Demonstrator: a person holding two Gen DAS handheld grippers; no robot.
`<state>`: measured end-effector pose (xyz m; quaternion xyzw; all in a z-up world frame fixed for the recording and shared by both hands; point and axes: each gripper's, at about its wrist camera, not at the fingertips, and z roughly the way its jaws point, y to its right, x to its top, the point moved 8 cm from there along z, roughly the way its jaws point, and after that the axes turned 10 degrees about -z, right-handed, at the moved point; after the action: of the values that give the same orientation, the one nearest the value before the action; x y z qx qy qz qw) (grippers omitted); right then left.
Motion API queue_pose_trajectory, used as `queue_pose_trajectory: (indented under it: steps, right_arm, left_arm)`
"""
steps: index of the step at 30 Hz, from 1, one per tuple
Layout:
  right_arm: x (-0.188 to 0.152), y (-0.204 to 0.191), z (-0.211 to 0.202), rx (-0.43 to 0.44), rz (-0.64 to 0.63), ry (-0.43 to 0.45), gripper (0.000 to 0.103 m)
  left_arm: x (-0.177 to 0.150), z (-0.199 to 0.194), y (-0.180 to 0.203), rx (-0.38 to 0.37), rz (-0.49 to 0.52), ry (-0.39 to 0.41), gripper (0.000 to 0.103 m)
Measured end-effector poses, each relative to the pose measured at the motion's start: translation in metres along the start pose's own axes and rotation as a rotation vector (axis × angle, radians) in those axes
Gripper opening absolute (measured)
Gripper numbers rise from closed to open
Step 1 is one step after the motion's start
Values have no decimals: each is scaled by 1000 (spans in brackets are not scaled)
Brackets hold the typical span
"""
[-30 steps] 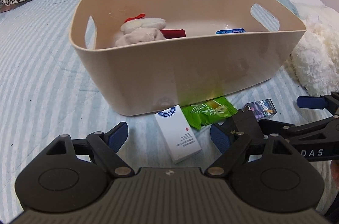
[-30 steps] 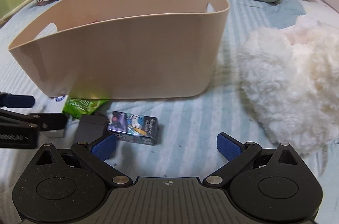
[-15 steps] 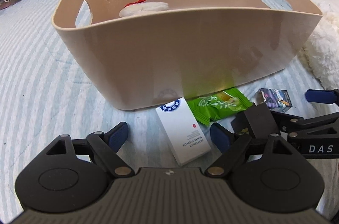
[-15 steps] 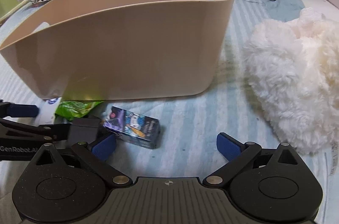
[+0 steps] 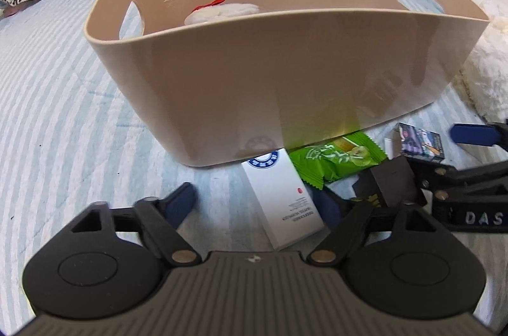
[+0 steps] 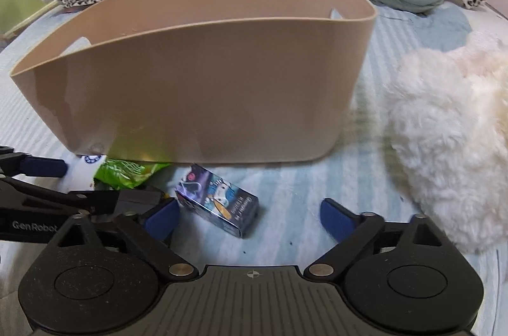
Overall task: Organize objects
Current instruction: 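Grasp the white medicine box with the left tool while the right tool grasps the small printed box, then carry both boxes over the basket and open both tools to drop them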
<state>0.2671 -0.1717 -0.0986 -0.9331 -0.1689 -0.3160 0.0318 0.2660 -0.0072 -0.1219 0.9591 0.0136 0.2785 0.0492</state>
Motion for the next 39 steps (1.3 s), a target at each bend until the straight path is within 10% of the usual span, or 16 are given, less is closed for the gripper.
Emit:
queue_pose_trajectory:
  steps: [7,10,25,39]
  right_arm:
    - [2,-11,-2,53,-48,-6,44]
    - [2,-18,-6,67,-69,-5,29]
    - [-4,-31,-48,-35,-111,-21,24]
    - [35,-14,-126,-66,-49,209,24]
  left_arm:
    - [-2,-8,1,-26,18,4,33]
    - [-2,-9,-2,-31,7,2,33]
    - [-12,-47,-9,-60,-3,18,32]
    - [29,-131,-17,-97,23,197,32]
